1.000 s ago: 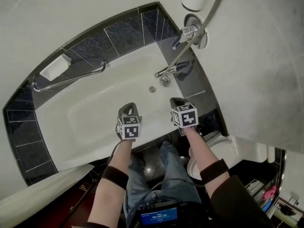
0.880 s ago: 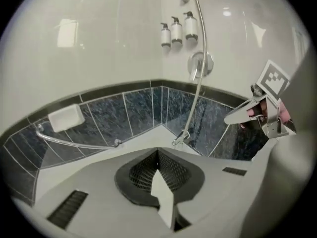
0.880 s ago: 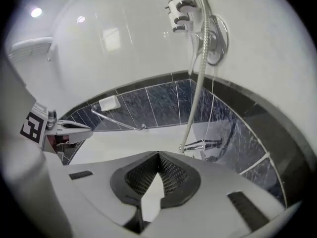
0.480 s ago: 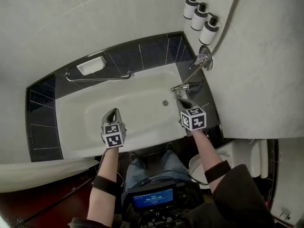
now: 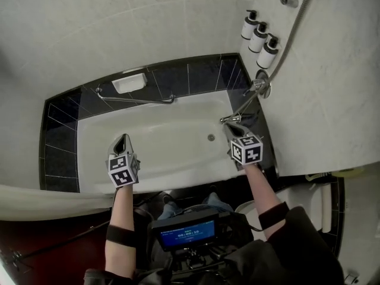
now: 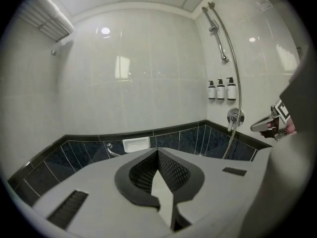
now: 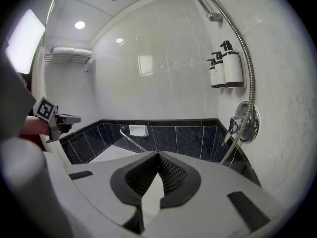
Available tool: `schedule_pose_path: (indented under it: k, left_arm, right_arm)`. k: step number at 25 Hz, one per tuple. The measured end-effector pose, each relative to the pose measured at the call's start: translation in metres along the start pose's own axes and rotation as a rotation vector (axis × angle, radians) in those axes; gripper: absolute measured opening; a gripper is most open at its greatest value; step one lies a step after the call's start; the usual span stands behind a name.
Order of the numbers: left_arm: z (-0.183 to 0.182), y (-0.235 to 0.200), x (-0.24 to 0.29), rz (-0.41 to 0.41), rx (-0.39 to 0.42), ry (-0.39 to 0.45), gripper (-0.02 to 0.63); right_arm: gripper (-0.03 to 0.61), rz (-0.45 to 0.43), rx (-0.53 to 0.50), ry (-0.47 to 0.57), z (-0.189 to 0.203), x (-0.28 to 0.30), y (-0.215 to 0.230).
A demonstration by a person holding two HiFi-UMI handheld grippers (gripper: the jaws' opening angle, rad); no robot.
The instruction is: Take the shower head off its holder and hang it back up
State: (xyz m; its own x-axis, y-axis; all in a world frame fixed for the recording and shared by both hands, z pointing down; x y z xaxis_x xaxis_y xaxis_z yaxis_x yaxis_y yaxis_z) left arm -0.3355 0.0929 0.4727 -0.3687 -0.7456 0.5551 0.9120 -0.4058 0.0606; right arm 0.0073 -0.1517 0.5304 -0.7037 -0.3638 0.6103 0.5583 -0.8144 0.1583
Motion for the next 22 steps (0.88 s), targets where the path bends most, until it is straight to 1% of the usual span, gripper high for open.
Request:
schedule_pose_path:
  k: [4,9,16,22]
  left_arm:
    - [0.003,-0.021,-0.017,-0.021,-0.033,0.022,0.002]
    - [-0.001,-0.029,-0.029,-0.014,-0.031,0.050,0.002]
    - [0.008,-0.023,-0.030,0.003,-0.048,0.052,0.002]
    - [0.007,-0.011,-0.025,0.017,-0.012,0.048,0.002]
  right_arm:
    - [0.020,0.007,0.000,0.022,-0.006,-0.009,-0.005]
    - [0.020,0.016,-0.002,0.023,-0.005,-0.014,-0.011]
    - [0.020,0.031,0.014,0.010,0.008,-0.018,-0.007]
    - [0.020,0.047,0.028,0.004,0.016,-0.022,0.000]
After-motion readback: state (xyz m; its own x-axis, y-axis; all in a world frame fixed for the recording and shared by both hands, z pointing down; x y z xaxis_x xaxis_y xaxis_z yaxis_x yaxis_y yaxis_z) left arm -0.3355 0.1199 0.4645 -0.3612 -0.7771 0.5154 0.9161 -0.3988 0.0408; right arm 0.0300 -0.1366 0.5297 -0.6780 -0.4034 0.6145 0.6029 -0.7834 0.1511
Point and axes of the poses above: the fingertips, and each gripper's own axes: x forward along the fingers, y to its right, z out of its underside, the point moved 6 cm from there along -x, backward along the fingers, and after that the axes turned 7 degrees about -y, right-handed, at the moved point
